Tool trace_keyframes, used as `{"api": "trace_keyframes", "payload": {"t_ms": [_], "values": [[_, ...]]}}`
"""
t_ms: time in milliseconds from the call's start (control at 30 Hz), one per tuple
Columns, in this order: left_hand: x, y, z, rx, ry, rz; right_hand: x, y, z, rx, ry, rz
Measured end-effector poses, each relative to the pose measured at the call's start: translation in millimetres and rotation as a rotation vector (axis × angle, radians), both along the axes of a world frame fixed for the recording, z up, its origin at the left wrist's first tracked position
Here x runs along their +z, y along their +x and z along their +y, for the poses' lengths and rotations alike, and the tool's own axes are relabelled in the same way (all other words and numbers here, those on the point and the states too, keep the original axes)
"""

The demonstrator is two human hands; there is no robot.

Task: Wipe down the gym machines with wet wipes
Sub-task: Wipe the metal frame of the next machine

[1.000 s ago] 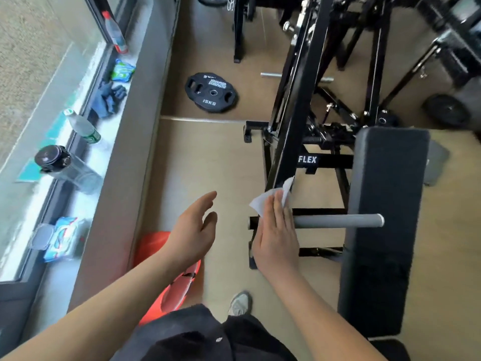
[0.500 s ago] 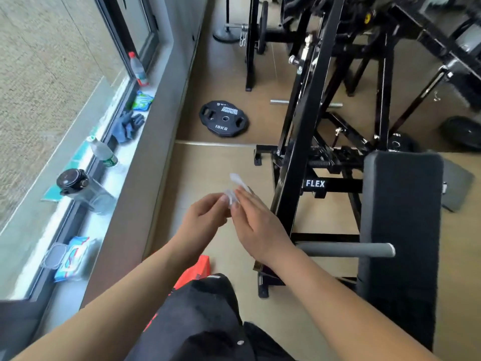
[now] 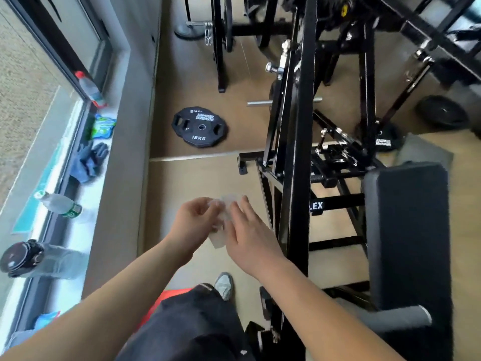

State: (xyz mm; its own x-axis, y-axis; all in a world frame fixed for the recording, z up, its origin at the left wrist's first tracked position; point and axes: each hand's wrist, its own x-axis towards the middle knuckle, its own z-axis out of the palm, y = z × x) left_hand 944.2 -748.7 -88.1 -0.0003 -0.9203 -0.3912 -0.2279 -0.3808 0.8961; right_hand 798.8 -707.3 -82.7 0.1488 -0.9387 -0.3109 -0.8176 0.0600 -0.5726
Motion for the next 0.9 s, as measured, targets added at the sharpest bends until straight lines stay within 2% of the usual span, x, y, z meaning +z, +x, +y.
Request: {"api": "trace_keyframes", "payload": {"t_ms": [100, 433, 567, 767, 900], "values": [[3.2, -2.8, -23.5, -0.173, -0.038, -0.163, -7.3, 3.2, -16.2, -0.099, 0.050, -0.026], [-6.0, -27.4, -105.4, -0.529, -0.050, -0.234, -48.4, 12.6, -61.7, -0.604, 0.009, -0.280], [-19.2, -34.2, -169.2, -0.696, -0.044, -0.232, -67.8, 13.0, -104.0, -0.838, 0.020, -0.340], [-52.7, -55.3, -264.1, -1.035, -0.067, -0.169, -92.7, -2.6, -172.5, -0.989, -0.003, -0.508], [-72.1, -76.8, -300.4, -1.140, -0.062, -0.136, -113.5, -21.7, -197.4, -1.089, 0.019, -0.452]]}}
